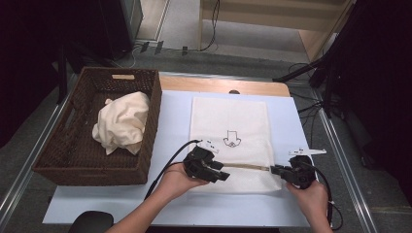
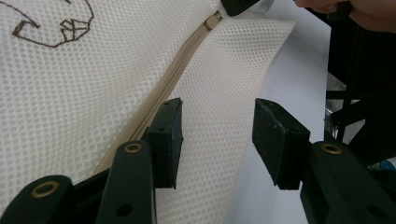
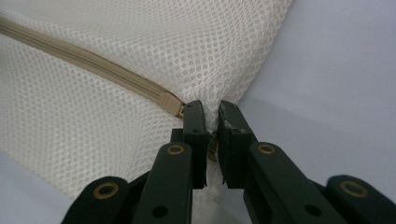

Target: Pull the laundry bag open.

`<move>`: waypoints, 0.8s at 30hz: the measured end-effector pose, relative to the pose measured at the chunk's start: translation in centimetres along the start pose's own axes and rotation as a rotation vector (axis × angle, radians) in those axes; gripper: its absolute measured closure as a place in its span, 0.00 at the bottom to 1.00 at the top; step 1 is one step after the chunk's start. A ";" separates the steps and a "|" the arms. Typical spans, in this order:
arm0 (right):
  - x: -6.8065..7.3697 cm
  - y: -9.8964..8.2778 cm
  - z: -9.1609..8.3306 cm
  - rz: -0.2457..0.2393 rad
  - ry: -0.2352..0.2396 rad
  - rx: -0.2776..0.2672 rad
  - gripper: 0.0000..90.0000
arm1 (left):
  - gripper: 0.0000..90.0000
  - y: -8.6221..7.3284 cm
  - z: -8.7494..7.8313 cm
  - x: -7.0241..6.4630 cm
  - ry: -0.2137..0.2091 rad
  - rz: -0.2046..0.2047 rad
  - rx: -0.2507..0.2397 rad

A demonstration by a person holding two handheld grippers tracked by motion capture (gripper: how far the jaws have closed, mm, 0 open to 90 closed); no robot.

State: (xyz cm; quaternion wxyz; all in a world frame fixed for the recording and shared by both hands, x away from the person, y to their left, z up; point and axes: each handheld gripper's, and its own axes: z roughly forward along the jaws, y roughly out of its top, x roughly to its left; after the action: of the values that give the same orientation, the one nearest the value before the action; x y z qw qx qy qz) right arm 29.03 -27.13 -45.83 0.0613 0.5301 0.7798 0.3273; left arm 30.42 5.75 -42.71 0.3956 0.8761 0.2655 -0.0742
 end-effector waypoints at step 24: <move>4.2 0.9 -1.5 -0.048 0.107 -0.068 0.93 | 0.60 2.6 1.7 -0.9 -0.035 0.020 0.043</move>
State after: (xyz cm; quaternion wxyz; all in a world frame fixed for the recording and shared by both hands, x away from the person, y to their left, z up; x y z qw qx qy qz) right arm 27.24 -23.92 -43.08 0.0450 0.4908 0.7829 0.3798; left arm 31.16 2.70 -41.84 0.3817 0.8857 0.2480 -0.0910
